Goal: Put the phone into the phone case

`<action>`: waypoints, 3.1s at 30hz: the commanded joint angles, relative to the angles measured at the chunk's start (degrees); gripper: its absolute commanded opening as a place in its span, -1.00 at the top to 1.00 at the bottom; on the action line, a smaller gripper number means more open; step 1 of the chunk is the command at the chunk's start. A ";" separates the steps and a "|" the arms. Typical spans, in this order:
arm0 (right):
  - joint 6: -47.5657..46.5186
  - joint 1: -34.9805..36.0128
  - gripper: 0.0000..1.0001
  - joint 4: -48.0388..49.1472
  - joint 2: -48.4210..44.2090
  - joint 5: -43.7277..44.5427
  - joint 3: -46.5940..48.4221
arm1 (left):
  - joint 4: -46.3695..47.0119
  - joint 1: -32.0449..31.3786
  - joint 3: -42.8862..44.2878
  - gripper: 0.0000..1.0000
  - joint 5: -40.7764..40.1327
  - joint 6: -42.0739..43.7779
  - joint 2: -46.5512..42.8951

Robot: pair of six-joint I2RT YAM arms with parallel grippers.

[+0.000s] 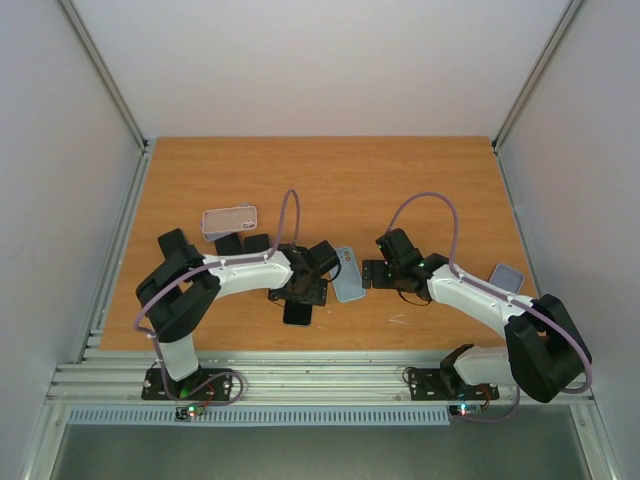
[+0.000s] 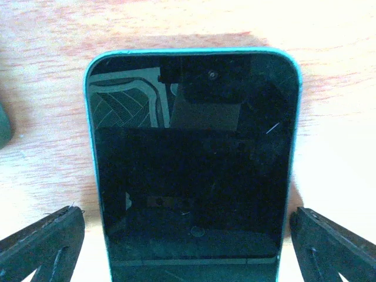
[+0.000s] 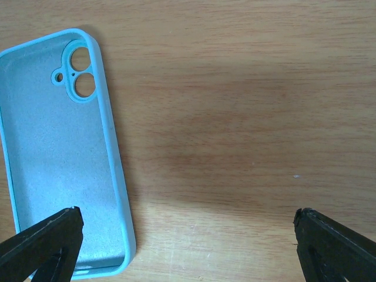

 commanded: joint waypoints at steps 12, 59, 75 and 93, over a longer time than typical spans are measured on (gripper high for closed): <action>1.28 -0.19 -0.97 1.15 -0.25 -0.44 0.19 | 0.01 -0.27 0.37 -0.60 0.81 -0.25 2.81; 11.11 12.90 -0.02 24.15 1.34 -26.50 1.61 | 32.22 8.76 -17.06 -0.21 12.57 -15.03 -27.98; 8.35 12.90 0.92 31.02 3.15 -29.54 0.84 | 35.27 8.78 -19.15 -0.26 14.38 -13.66 -28.96; -1.93 1.83 0.98 17.44 -1.55 -37.37 1.75 | 35.31 11.07 -21.22 -0.99 11.91 -8.91 -34.32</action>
